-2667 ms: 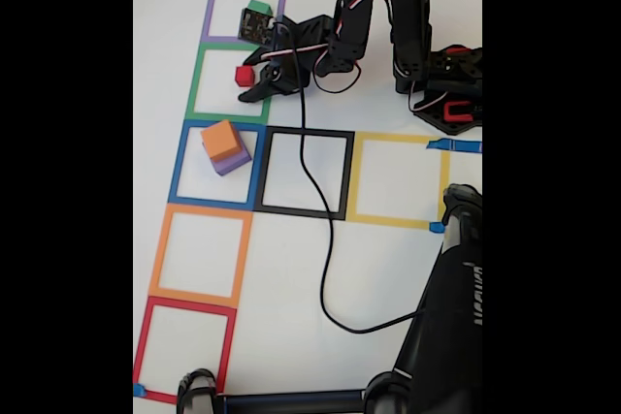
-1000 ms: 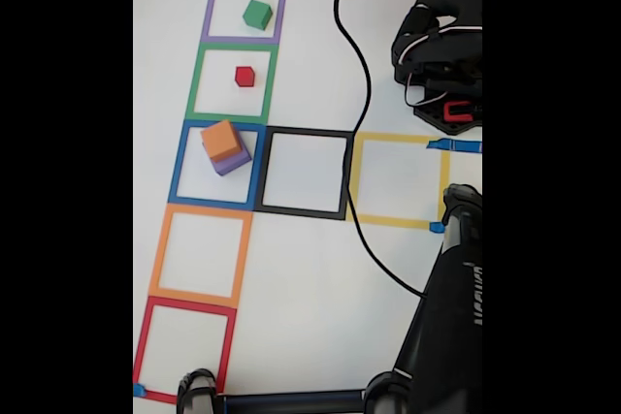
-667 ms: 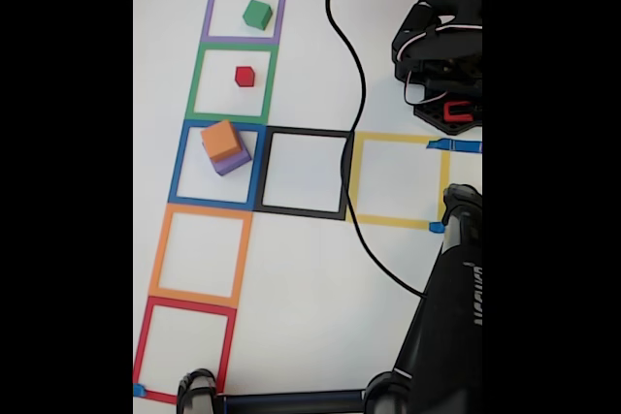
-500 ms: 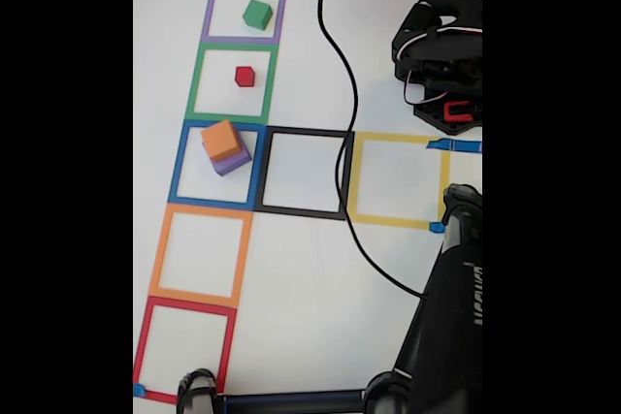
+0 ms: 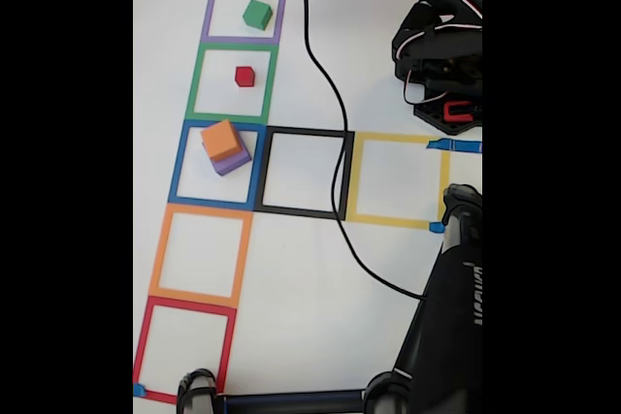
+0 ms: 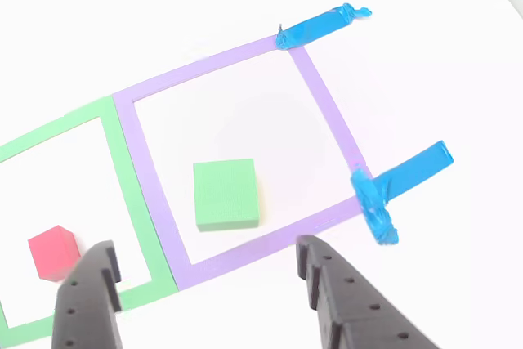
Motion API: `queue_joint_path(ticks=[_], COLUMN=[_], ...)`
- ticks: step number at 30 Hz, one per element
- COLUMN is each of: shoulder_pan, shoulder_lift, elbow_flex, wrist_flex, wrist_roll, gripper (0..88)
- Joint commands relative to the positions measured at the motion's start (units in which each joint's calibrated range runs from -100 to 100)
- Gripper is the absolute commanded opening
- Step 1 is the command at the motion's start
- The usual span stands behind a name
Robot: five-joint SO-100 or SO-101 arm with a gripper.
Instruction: Tower of hanoi
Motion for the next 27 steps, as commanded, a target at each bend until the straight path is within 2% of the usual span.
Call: queue_joint_path(ticks=[1, 4, 14, 27], shoulder_pan=[0.67, 0.86, 2.68, 4.22], shoulder_lift=[2.27, 5.01, 14.46, 30.12], elbow_flex=[3.32, 6.87, 11.78, 18.87], wrist_flex=[-10.53, -18.71, -35.47, -60.81], wrist_roll=[0.00, 0.00, 0.00, 0.00], gripper=[30.9, 32.3, 29.5, 30.5])
